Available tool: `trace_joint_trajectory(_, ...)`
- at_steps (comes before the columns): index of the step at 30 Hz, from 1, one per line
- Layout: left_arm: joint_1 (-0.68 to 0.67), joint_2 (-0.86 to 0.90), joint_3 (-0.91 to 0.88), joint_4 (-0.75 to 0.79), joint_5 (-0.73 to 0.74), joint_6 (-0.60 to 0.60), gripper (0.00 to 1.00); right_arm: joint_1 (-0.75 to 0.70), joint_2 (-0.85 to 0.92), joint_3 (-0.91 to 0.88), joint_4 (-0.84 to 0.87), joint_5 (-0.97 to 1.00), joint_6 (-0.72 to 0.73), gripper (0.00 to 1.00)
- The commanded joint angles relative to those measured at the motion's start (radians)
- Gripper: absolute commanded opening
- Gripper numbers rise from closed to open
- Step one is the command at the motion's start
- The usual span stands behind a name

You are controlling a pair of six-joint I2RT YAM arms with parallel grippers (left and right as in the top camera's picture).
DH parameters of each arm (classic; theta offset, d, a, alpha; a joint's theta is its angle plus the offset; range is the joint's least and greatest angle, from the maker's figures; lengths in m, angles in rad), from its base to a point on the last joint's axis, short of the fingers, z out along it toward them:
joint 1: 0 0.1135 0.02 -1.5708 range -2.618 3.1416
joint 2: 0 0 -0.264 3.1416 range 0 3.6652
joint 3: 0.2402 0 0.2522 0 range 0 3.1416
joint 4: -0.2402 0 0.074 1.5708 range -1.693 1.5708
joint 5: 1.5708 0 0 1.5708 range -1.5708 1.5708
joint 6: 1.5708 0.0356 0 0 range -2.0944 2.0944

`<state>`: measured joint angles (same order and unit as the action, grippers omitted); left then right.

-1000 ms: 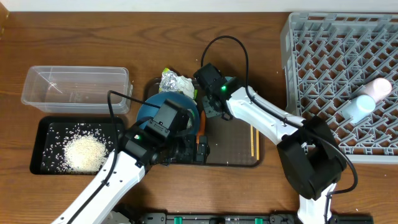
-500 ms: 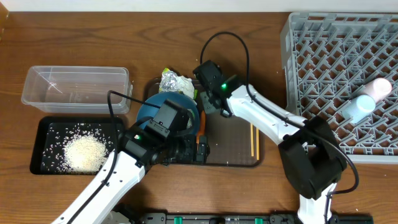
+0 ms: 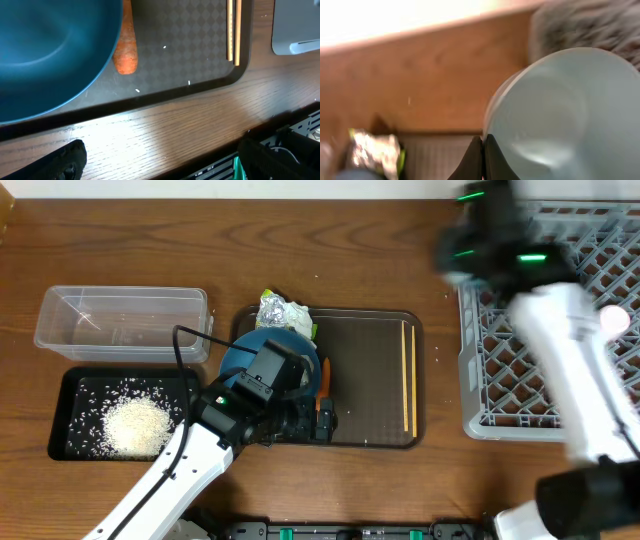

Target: Sort waste into correct bins and load items into the dishwasher rack

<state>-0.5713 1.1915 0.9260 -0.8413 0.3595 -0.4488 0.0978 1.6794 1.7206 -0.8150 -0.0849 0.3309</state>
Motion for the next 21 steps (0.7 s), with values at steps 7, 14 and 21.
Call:
trace_joint_trajectory(7, 0.002, 0.006, 0.000, -0.003, -0.013, -0.002, 1.00, -0.494, 0.040, -0.034, -0.002, -0.541, -0.067, 0.01)
trace_joint_trajectory(14, 0.002, 0.006, 0.000, -0.003, -0.013, -0.002, 1.00, -0.764, 0.045, -0.043, 0.034, -0.762, -0.066, 0.01)
trace_joint_trajectory(21, 0.002, 0.006, 0.000, -0.003, -0.013, -0.002, 1.00, -0.977, 0.050, -0.053, 0.024, -0.871, -0.081, 0.00)
